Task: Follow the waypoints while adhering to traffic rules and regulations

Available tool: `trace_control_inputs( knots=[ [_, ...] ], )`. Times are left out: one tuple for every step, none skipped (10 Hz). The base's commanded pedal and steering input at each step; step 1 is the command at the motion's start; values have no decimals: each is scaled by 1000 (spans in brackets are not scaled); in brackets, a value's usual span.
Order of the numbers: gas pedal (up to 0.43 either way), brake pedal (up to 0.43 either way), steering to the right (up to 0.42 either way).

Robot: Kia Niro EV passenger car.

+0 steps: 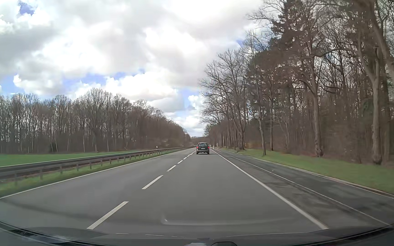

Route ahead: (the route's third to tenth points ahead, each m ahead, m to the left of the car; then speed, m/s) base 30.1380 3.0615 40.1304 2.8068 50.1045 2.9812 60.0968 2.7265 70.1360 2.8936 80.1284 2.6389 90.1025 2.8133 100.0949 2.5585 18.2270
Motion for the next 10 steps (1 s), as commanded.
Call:
trace_control_inputs(
  knots=[
    [268, 0, -1],
    [268, 0, -1],
    [268, 0, -1],
    [268, 0, -1],
    [268, 0, -1],
    [260, 0, -1],
    [260, 0, -1],
    [260, 0, -1],
    [260, 0, -1],
    [260, 0, -2]
  ],
)
